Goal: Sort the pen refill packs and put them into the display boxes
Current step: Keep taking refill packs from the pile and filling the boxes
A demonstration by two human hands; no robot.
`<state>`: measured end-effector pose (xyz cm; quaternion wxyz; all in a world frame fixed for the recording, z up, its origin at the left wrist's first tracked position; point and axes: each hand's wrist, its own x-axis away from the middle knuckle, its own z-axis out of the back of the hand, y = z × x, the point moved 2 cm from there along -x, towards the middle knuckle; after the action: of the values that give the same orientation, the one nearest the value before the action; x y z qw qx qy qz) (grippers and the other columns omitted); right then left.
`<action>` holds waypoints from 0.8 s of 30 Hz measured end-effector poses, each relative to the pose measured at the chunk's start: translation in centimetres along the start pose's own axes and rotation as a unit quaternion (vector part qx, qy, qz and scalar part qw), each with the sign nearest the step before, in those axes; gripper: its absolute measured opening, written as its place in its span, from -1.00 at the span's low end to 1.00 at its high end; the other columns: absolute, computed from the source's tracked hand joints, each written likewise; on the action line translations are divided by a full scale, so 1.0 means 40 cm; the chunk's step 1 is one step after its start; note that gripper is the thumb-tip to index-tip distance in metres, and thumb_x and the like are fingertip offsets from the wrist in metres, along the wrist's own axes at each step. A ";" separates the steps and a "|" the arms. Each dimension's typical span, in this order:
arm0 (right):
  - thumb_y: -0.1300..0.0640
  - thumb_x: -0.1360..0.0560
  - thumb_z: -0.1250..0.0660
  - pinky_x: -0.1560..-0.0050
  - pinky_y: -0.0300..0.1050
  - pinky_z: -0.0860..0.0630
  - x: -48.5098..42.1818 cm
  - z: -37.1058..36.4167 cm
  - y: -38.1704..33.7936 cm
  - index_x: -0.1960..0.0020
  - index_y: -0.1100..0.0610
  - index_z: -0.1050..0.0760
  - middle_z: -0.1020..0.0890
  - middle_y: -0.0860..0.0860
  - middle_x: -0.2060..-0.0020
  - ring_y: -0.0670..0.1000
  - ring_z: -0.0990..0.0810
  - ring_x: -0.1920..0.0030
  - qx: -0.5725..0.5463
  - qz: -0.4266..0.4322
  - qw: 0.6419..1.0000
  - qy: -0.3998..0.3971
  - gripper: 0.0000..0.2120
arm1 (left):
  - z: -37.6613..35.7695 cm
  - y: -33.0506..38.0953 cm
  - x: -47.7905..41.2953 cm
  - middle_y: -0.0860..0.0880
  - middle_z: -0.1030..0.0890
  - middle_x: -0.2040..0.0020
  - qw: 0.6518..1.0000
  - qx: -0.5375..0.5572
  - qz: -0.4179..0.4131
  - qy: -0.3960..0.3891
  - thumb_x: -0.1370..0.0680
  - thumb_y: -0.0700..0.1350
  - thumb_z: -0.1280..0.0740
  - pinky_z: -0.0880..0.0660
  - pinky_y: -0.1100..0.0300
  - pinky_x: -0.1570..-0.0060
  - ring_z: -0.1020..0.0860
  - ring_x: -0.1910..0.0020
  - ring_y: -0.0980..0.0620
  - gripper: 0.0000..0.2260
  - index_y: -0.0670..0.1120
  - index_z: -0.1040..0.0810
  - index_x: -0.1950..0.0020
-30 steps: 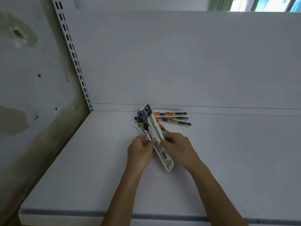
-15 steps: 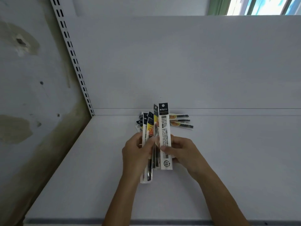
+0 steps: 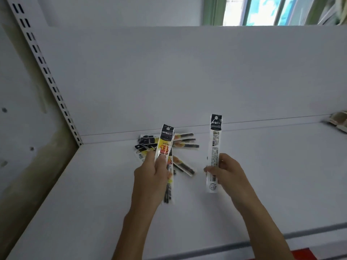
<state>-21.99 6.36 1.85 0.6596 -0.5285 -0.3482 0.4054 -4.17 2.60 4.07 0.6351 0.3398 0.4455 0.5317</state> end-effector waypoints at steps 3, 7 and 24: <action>0.34 -0.41 -0.21 0.28 -0.11 -0.33 0.010 0.070 0.007 0.15 0.27 -0.42 -0.54 0.19 0.30 0.05 -0.43 0.33 -0.026 -0.031 0.998 0.042 -0.96 | -0.045 0.030 0.013 -0.04 -0.54 0.35 0.999 0.022 0.004 -0.033 -0.56 0.02 -0.22 -0.41 0.16 0.39 -0.44 0.43 0.05 -0.82 -0.04 -0.45 0.17; 0.28 -0.46 -0.19 0.32 -0.13 -0.33 0.021 0.159 0.019 0.02 0.09 -0.47 -0.53 0.02 0.30 -0.01 -0.39 0.36 -0.045 -0.039 0.995 0.078 -0.83 | -0.122 0.063 0.020 -0.01 -0.44 0.42 0.997 -0.022 -0.011 -0.066 -0.50 -0.06 -0.33 -0.37 0.15 0.42 -0.37 0.48 0.06 -0.79 -0.09 -0.37 0.25; 0.05 -0.54 -0.21 0.12 -0.04 -0.50 0.061 0.743 0.092 -0.11 0.02 -0.47 -0.63 -0.04 0.25 -0.05 -0.55 0.33 0.042 0.019 0.961 0.272 -0.83 | -0.632 0.327 0.147 -0.04 -0.45 0.30 0.971 0.022 -0.085 -0.221 -0.58 -0.11 -0.21 -0.27 0.43 0.57 -0.33 0.46 0.14 -0.91 -0.05 -0.37 0.12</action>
<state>-47.95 21.32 4.23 0.7431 -0.5973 -0.1282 0.2731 -32.26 9.96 5.29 0.7529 0.4236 0.3335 0.3774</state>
